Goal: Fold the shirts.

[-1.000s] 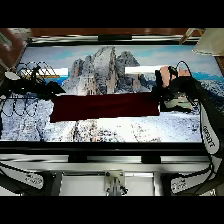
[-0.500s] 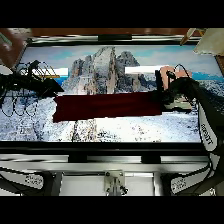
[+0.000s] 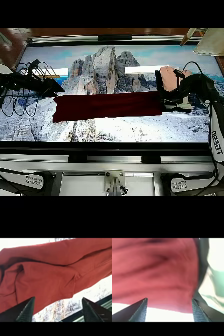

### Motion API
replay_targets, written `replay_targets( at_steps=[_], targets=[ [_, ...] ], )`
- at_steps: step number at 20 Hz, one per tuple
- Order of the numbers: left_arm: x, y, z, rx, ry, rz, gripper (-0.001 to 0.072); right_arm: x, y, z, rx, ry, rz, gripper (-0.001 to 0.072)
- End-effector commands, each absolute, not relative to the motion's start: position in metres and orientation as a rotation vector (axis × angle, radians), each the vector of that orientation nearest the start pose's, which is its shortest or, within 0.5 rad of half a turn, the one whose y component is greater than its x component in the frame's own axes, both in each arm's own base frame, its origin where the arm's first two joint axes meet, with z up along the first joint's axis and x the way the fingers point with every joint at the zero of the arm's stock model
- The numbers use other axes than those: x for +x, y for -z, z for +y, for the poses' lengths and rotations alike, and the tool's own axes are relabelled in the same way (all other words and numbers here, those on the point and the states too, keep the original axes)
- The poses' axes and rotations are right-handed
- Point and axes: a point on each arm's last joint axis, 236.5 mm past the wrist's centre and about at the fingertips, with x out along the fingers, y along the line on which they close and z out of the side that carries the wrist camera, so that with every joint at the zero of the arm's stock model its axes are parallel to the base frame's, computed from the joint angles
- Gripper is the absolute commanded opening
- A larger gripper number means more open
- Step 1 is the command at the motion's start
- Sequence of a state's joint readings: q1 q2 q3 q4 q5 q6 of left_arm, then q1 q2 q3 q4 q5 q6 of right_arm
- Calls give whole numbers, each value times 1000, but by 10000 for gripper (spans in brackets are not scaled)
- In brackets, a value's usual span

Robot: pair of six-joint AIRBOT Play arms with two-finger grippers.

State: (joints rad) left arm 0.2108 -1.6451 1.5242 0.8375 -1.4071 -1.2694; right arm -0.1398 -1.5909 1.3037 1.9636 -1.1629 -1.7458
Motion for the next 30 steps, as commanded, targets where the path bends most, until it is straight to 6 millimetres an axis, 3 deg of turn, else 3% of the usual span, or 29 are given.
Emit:
replay_targets(
  at_steps=[1,7,13,18,19,22,23,28,30],
  targets=[
    [444,-31,-66,-537,525,1297,712,394,77,18,369,-165,1473,666],
    [444,-31,-70,-531,532,1300,711,413,102,13,443,-75,1402,673],
    [443,-31,-74,-525,540,1303,711,453,107,48,632,-114,1271,673],
    [440,-31,-79,-519,553,1315,711,446,118,87,599,-170,1320,670],
    [439,-31,-80,-518,557,1319,711,443,117,89,597,-179,1331,574],
    [439,-31,-80,-518,557,1318,711,433,111,83,553,-189,1363,143],
    [439,-31,-80,-518,557,1318,711,429,107,83,551,-196,1374,73],
    [439,-31,-80,-516,558,1317,700,406,76,78,439,-256,1408,72],
    [439,-30,-84,-510,566,1320,517,409,50,74,399,-257,1348,72]
  ],
)
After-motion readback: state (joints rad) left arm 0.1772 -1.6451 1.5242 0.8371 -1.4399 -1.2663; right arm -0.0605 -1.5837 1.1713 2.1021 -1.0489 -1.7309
